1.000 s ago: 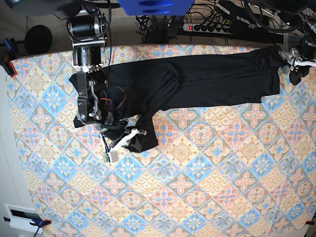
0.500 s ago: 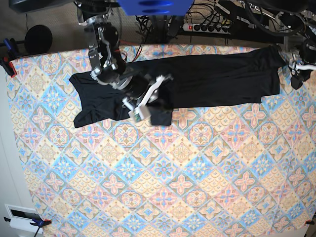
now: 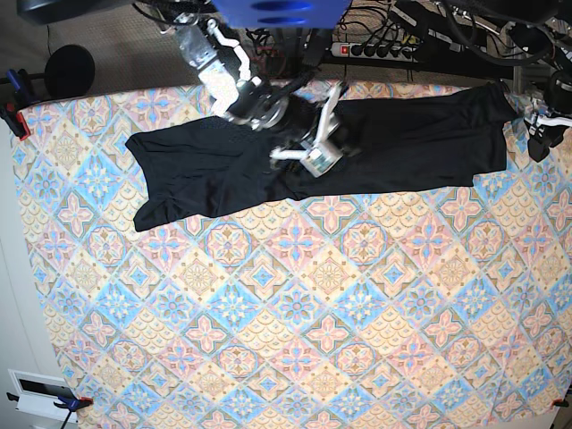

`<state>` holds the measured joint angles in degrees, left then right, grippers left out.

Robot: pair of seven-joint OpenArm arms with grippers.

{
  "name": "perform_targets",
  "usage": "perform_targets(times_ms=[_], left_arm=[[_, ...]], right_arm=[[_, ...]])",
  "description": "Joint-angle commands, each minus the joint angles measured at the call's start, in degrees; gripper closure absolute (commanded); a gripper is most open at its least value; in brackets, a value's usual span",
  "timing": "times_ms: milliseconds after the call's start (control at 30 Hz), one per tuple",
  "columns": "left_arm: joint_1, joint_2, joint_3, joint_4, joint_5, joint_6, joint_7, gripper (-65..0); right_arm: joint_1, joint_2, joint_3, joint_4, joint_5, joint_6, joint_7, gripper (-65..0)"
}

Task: Layout the t-shirt on the table in an organized manner, then fold the t-shirt properly
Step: 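Move the right gripper along the strip toward the left gripper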

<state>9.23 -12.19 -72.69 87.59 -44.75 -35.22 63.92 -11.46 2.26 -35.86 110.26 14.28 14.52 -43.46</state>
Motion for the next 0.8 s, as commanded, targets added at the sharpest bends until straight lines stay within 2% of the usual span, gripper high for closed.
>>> perform_targets(times_ms=[0, 133, 467, 633, 767], left_arm=[[0.0, -1.1, -0.2, 0.9, -1.0, -0.3, -1.0, -37.5], [0.0, -1.1, -0.2, 0.9, -1.0, -0.3, -1.0, -37.5], [0.0, -1.0, -0.2, 0.9, -1.0, -0.3, -1.1, -37.5], [-0.6, -0.8, -0.2, 0.9, 0.3, -0.3, -1.1, -37.5], [-1.5, -0.8, -0.2, 0.9, 3.0, -0.3, -1.3, -37.5]], right_arm=[[0.8, -0.5, -0.6, 0.9, -0.7, 0.0, 1.6, 0.0], [3.9, -3.1, -2.9, 0.9, -3.3, 0.0, 1.6, 0.0], [7.8, -3.9, -4.3, 0.8, -3.3, 0.0, 1.7, 0.0], [10.2, -4.4, -10.4, 0.8, -3.5, 0.0, 1.8, 0.0], [10.7, -4.4, -14.6, 0.7, -3.5, 0.0, 6.1, 0.0]])
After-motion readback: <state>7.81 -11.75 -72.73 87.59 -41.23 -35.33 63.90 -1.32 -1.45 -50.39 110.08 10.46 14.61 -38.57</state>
